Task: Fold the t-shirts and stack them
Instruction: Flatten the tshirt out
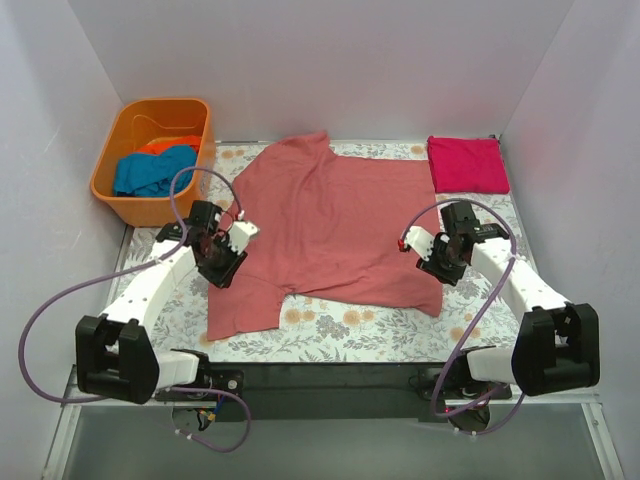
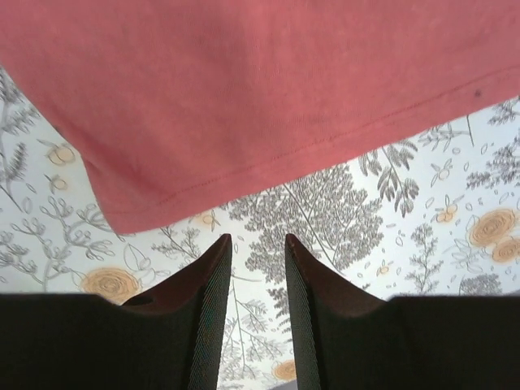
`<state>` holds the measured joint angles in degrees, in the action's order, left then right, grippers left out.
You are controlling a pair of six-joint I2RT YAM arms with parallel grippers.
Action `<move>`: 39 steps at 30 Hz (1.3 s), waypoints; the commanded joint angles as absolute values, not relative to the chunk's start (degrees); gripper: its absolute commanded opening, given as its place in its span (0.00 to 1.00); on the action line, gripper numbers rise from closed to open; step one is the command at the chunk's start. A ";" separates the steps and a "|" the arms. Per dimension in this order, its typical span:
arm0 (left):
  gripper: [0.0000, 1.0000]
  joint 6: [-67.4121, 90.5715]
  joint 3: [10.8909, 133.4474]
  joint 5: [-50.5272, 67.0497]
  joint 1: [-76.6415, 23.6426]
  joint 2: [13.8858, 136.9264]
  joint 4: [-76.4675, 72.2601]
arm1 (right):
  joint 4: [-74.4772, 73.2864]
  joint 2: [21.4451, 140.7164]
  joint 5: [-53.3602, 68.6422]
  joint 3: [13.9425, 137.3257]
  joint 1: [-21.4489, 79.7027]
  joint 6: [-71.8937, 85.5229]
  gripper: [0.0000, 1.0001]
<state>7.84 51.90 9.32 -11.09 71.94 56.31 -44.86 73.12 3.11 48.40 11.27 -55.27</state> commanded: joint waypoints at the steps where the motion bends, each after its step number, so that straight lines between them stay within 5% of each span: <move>1: 0.33 12.47 56.94 12.13 -11.16 77.68 50.29 | -51.58 76.37 11.06 52.38 11.51 -51.77 0.38; 7: 0.47 14.50 63.36 11.95 -11.07 88.58 47.29 | -53.79 72.16 11.43 45.71 14.32 -53.17 0.40; 29: 0.51 14.59 58.28 8.88 -10.46 92.55 42.63 | -41.40 73.57 3.08 35.52 21.27 -48.16 0.39; 33: 0.51 13.80 56.17 8.18 -10.28 92.02 41.49 | -39.47 73.39 0.53 33.41 21.44 -48.34 0.23; 34: 0.51 13.80 55.81 8.09 -10.20 92.02 41.14 | -38.94 73.21 0.27 33.05 21.45 -48.34 0.12; 39: 0.40 12.83 53.09 6.69 -9.49 93.25 38.94 | -41.04 69.01 -2.37 34.53 21.36 -48.86 0.01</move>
